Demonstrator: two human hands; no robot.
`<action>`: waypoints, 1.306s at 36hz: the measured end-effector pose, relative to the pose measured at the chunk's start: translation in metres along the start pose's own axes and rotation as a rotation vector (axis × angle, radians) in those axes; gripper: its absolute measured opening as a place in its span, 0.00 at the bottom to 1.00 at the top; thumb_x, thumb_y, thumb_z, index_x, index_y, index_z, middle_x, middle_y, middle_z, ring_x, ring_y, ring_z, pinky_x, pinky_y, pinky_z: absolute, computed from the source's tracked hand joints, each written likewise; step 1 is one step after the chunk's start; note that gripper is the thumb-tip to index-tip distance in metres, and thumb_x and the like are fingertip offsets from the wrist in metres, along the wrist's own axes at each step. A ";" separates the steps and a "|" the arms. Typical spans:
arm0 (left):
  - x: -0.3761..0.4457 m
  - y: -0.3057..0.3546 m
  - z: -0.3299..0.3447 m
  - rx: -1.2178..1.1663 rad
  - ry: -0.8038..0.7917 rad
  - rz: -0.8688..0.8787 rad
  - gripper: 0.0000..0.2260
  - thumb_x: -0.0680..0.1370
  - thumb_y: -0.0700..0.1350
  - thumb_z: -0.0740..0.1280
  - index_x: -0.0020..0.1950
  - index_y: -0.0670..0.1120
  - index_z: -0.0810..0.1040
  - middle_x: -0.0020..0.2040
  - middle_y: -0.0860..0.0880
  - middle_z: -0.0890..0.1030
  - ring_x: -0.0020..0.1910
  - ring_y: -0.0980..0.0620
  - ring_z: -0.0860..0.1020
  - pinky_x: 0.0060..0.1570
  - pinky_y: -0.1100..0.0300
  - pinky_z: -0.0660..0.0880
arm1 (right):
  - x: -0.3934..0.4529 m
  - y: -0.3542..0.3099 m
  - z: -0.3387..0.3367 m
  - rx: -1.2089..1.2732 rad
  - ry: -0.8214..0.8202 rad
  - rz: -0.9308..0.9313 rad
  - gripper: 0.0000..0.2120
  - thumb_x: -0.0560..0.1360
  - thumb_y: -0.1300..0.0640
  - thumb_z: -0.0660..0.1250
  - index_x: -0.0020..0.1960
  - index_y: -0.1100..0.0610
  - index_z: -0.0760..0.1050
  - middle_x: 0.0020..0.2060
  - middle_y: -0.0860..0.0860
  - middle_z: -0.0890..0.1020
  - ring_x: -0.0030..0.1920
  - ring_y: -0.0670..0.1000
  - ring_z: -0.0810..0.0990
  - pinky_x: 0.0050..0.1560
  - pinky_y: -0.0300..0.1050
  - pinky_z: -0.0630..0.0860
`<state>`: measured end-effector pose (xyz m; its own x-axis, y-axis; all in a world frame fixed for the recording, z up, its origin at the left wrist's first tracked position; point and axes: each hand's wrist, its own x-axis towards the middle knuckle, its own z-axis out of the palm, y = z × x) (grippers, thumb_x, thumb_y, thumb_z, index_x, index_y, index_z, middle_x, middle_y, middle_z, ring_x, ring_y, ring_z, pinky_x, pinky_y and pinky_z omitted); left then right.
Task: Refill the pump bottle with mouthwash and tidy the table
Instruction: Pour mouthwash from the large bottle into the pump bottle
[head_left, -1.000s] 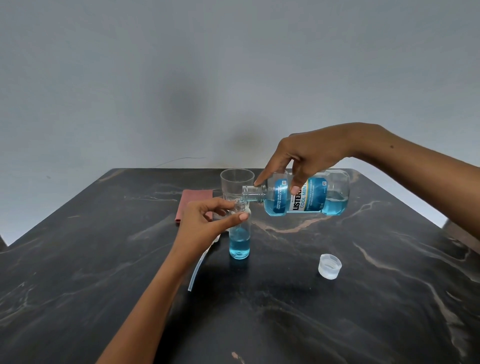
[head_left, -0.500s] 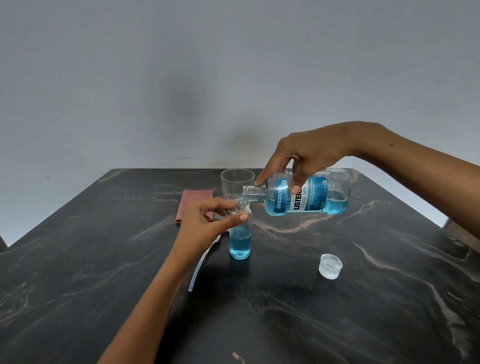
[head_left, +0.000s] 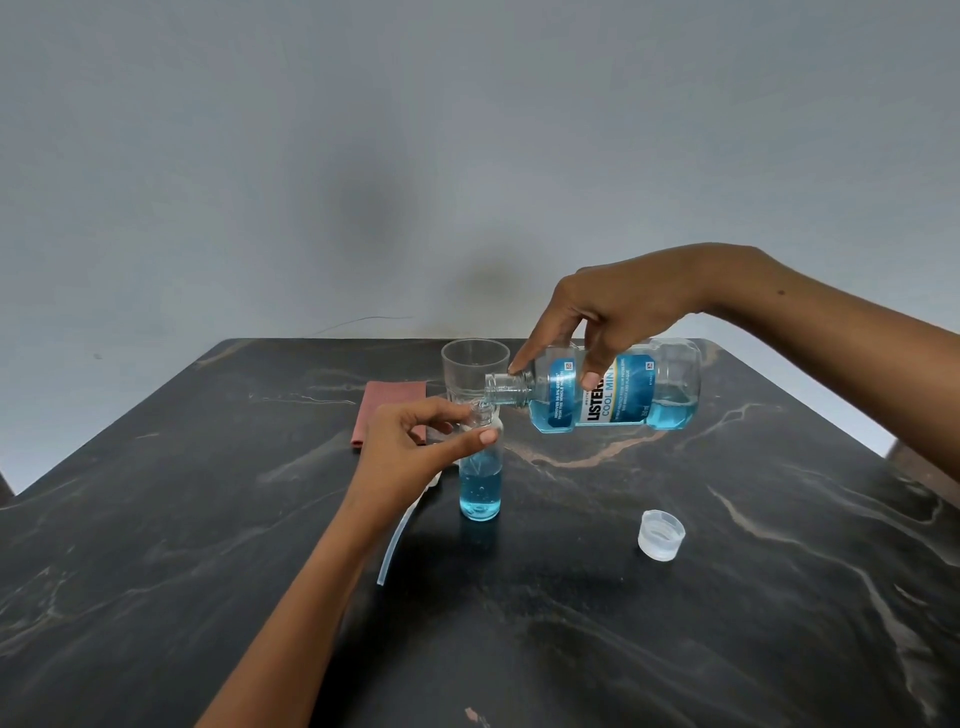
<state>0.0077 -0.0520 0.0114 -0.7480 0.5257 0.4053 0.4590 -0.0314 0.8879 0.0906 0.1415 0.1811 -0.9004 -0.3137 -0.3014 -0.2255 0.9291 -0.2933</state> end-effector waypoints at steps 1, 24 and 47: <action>0.000 0.000 0.000 0.000 0.000 0.002 0.13 0.64 0.54 0.75 0.47 0.53 0.85 0.41 0.55 0.85 0.43 0.51 0.82 0.40 0.64 0.79 | 0.000 0.000 0.000 0.002 0.000 0.000 0.26 0.71 0.68 0.71 0.67 0.57 0.73 0.62 0.56 0.79 0.59 0.53 0.81 0.43 0.27 0.76; -0.001 0.003 0.000 0.019 -0.003 -0.012 0.11 0.67 0.48 0.76 0.48 0.50 0.85 0.42 0.54 0.86 0.44 0.49 0.82 0.47 0.49 0.80 | 0.000 -0.002 -0.001 -0.004 0.014 0.007 0.25 0.71 0.68 0.71 0.67 0.58 0.73 0.60 0.55 0.81 0.57 0.53 0.82 0.42 0.24 0.74; -0.004 0.007 -0.001 0.040 0.012 -0.041 0.10 0.66 0.48 0.77 0.46 0.51 0.85 0.42 0.53 0.85 0.43 0.51 0.82 0.50 0.50 0.80 | -0.001 -0.002 -0.004 -0.106 -0.010 0.030 0.25 0.72 0.66 0.71 0.68 0.57 0.72 0.60 0.55 0.81 0.58 0.52 0.82 0.50 0.44 0.82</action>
<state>0.0135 -0.0550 0.0161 -0.7721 0.5157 0.3713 0.4465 0.0244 0.8945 0.0906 0.1405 0.1863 -0.9038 -0.2872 -0.3174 -0.2373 0.9533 -0.1867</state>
